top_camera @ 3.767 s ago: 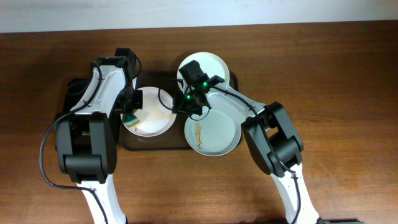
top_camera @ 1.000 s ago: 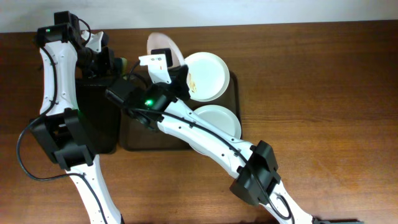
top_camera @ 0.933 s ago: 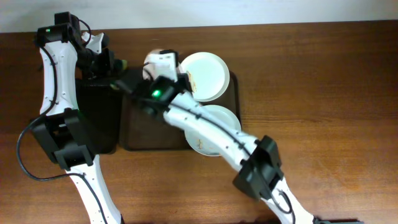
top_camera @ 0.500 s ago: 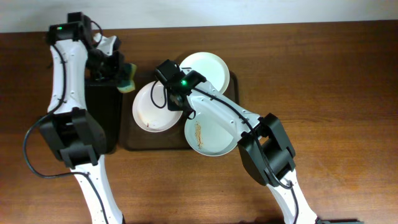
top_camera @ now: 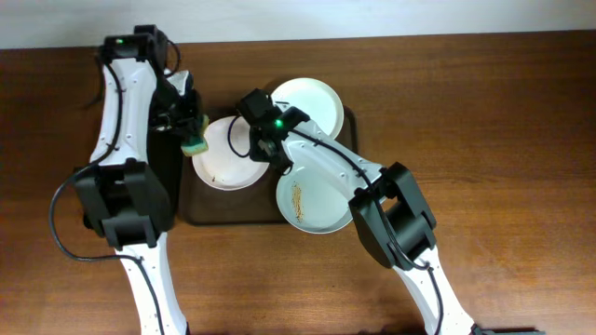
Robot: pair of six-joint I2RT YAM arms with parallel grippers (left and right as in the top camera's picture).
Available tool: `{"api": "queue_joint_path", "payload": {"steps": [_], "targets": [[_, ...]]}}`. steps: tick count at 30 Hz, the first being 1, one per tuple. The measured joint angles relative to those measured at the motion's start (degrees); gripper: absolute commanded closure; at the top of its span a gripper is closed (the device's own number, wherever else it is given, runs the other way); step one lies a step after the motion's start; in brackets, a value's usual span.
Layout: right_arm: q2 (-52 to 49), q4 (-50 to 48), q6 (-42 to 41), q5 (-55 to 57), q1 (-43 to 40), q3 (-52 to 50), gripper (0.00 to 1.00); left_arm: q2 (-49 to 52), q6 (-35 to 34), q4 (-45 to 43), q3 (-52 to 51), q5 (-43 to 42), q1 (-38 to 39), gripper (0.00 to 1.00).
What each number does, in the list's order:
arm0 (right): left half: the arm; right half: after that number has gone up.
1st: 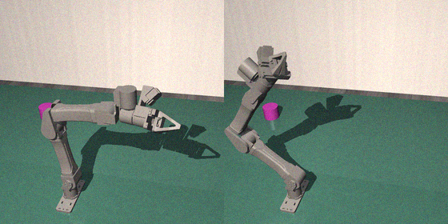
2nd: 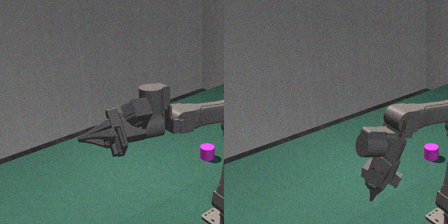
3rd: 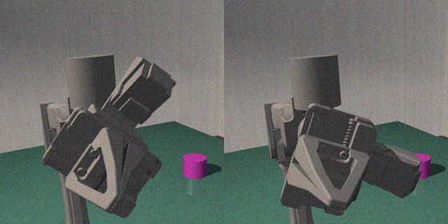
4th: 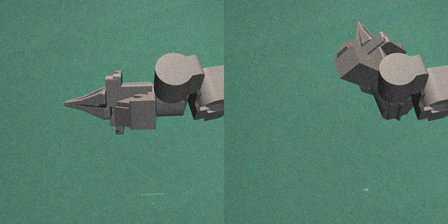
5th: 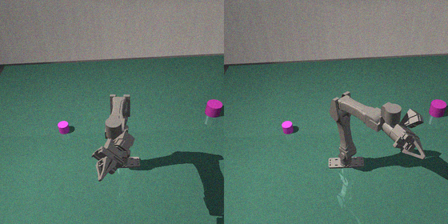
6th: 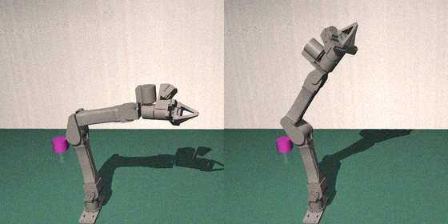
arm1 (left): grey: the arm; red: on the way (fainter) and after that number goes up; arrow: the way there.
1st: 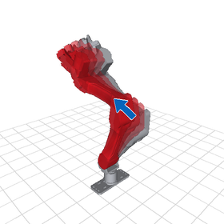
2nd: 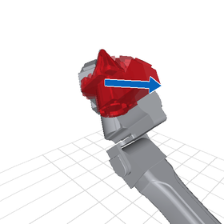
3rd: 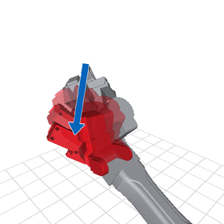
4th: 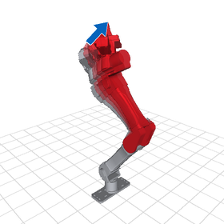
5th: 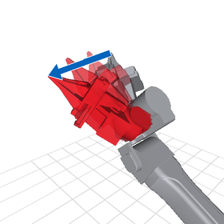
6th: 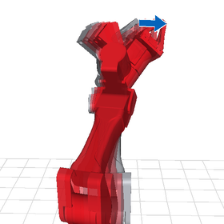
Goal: Clean dirty plates on tray and stack at the side
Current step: 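Scrub the pinkish plate again with the sponge in the left gripper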
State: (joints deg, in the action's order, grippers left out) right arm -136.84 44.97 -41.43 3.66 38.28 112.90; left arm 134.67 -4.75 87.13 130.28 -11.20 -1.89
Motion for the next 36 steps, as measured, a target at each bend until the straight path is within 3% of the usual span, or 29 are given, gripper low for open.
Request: {"api": "queue_joint_path", "payload": {"steps": [14,22,30,36], "targets": [[-1.1,-0.4,-1.9,-2.7,-0.8,0.0,0.96,0.0,-19.4,-10.4,-18.9,8.7,9.0,0.99],[-1.1,-0.5,-2.1,-3.0,-0.8,0.0,0.96,-4.3,-21.9,-21.8,-28.5,12.4,10.0,0.99],[-1.1,-1.2,-3.4,-4.3,-0.9,-0.3,0.96,-4.3,-22.1,-33.7,-29.1,26.2,10.9,0.99],[-1.1,-1.3,-3.4,-5.5,-1.1,-0.4,0.96,-2.0,-20.0,-34.1,-24.3,28.1,10.9,0.99]]}}
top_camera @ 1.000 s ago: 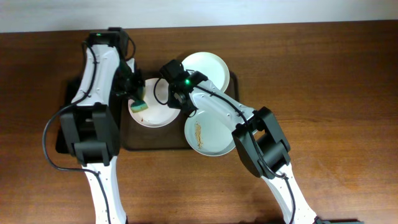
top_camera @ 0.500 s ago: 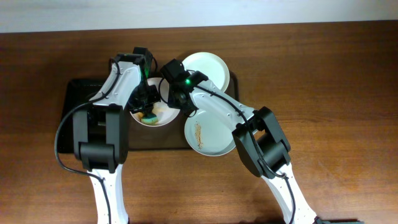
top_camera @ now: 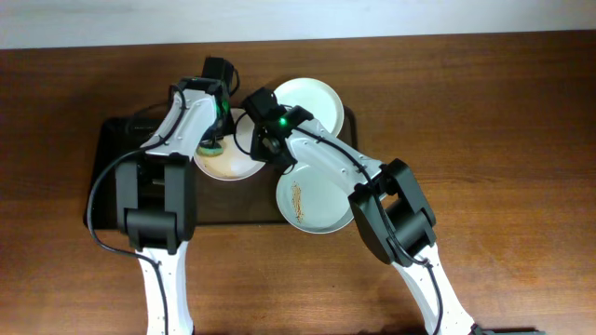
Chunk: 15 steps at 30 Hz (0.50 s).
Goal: Clean dirty plates on tray and stack at the side
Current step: 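Scrub the pinkish plate again with the sponge in the left gripper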
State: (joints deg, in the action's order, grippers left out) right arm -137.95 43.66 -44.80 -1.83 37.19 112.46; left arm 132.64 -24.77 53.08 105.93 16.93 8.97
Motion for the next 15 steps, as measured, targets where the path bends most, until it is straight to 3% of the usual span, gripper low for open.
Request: {"api": "queue_joint_path", "payload": {"steps": [3,7,11,15], "targets": [[0.0,0.2,0.0,-0.2,0.0,0.0,0.96,1.3,2.8,3.2,5.8,-0.7,0.0,0.99],[0.0,0.6,0.4,-0.7,0.0,-0.1,0.96,1.4,11.9,16.8,13.8,-7.8,-0.5,0.99],[0.0,0.6,1.3,-0.8,0.0,-0.1,0.96,1.5,16.8,27.6,14.1,-13.7,-0.6,0.99],[0.0,0.6,1.3,-0.9,0.0,-0.1,0.96,1.5,16.9,25.7,12.0,-19.0,-0.4,0.99]]}}
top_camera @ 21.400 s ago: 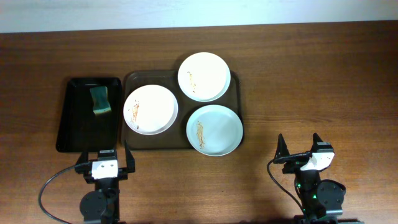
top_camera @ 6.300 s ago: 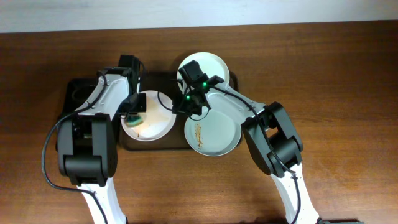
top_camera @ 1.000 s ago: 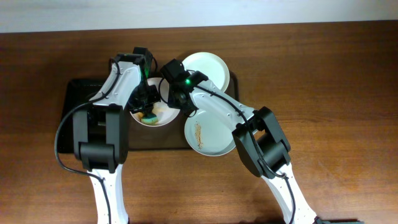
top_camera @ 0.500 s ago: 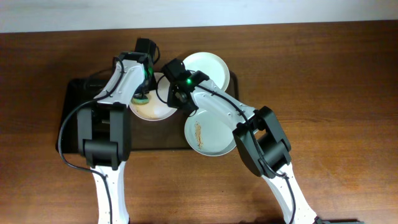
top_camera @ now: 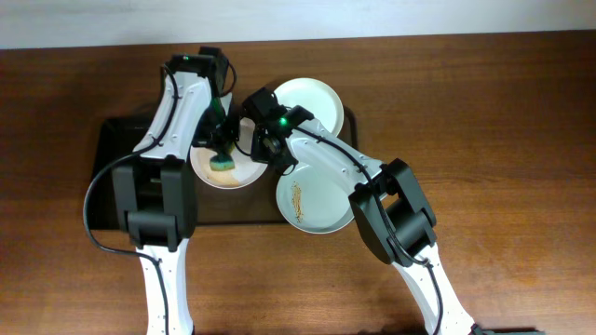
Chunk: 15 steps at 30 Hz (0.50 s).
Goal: Clean dirty plates on tray and stack at the side
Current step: 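Scrub the pinkish plate again with the sponge in the left gripper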
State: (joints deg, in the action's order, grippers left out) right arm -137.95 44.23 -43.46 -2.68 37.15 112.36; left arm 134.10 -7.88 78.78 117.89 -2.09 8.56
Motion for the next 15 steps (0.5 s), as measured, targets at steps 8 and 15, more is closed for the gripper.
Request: {"api": "queue_joint_path", "payload": {"steps": [8,15], "targets": [[0.0,0.0,0.1,-0.2,0.0,0.0,0.96,-2.6,-5.7,-12.7,-14.1,-1.8,-0.2,0.99],[0.0,-0.4,0.1,-0.5,0.0,-0.1,0.96,-5.2,-11.0,-20.6,-18.9,10.8,1.1,0.99]]}}
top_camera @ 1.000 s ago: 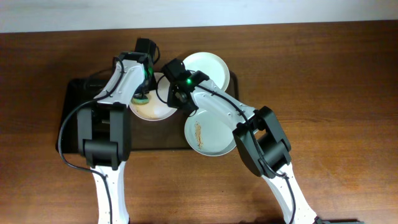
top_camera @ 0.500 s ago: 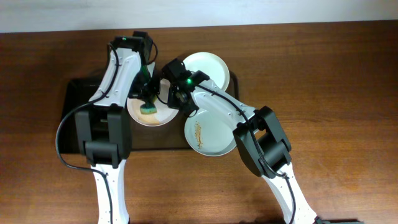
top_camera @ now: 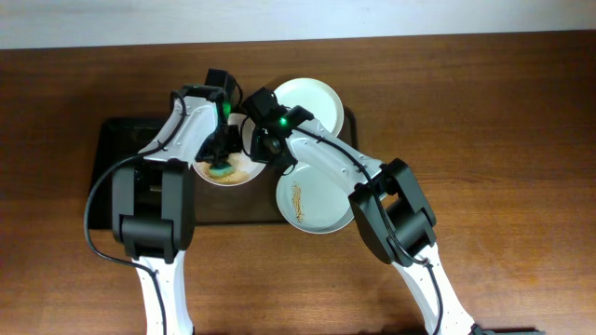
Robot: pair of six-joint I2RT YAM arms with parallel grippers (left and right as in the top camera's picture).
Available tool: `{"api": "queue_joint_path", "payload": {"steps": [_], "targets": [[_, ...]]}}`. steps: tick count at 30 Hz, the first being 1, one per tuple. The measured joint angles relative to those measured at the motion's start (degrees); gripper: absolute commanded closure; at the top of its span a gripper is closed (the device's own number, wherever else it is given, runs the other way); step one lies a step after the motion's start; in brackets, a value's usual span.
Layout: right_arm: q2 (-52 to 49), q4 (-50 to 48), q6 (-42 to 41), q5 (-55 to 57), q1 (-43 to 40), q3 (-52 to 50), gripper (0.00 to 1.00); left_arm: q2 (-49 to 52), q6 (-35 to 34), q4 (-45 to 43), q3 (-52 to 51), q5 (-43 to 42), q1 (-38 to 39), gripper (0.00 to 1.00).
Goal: Clean dirty plates on tray and stack at the side
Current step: 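Scrub the pinkish plate again with the sponge in the left gripper, then raise the sponge away from the plate with the left gripper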
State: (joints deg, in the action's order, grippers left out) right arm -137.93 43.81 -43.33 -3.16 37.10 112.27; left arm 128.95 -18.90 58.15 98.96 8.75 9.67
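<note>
Three white plates lie on a black tray (top_camera: pixel 119 140). The left plate (top_camera: pixel 240 173) shows brownish smears. My left gripper (top_camera: pixel 220 160) is shut on a green and yellow sponge (top_camera: pixel 221 171), which it presses onto this plate. My right gripper (top_camera: pixel 251 144) is at the plate's right rim and looks shut on it, with its fingers mostly hidden under the wrist. The back plate (top_camera: pixel 312 100) looks clean. The front plate (top_camera: pixel 312 203) carries a streak of yellow crumbs.
The tray's left half lies bare behind my left arm. Brown tabletop (top_camera: pixel 484 140) surrounds the tray, wide on the right side. Both arms cross over the tray's middle, close to each other.
The sponge in my left gripper has shifted a little up and left on the left plate, and the left arm's elbow has swung right. My right gripper stays at the plate's rim.
At first my left gripper held the sponge just off the left plate's left edge, with my right gripper at its right rim. Then the sponge was on the plate's upper part, then lower in the middle. It now rests near the plate's centre.
</note>
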Motion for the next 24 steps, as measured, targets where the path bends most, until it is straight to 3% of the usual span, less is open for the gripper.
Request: {"api": "queue_joint_path", "payload": {"steps": [5,13,17,24], "targets": [[0.0,-0.3,0.0,-1.1,0.2,0.0,0.96,0.6,-5.0,-3.7,-1.5,16.2,0.3,0.99],[0.0,-0.6,-1.3,-1.7,0.3,0.0,0.96,1.9,-6.0,-14.7,-2.1,23.7,2.4,0.99],[0.0,-0.2,-1.2,-1.6,-0.7,0.1,0.96,3.7,-4.9,-13.2,2.6,21.2,3.2,0.99],[0.1,1.0,0.1,-0.8,-0.7,0.0,0.96,4.9,-2.5,-1.2,16.6,2.0,-3.0,0.99]]}}
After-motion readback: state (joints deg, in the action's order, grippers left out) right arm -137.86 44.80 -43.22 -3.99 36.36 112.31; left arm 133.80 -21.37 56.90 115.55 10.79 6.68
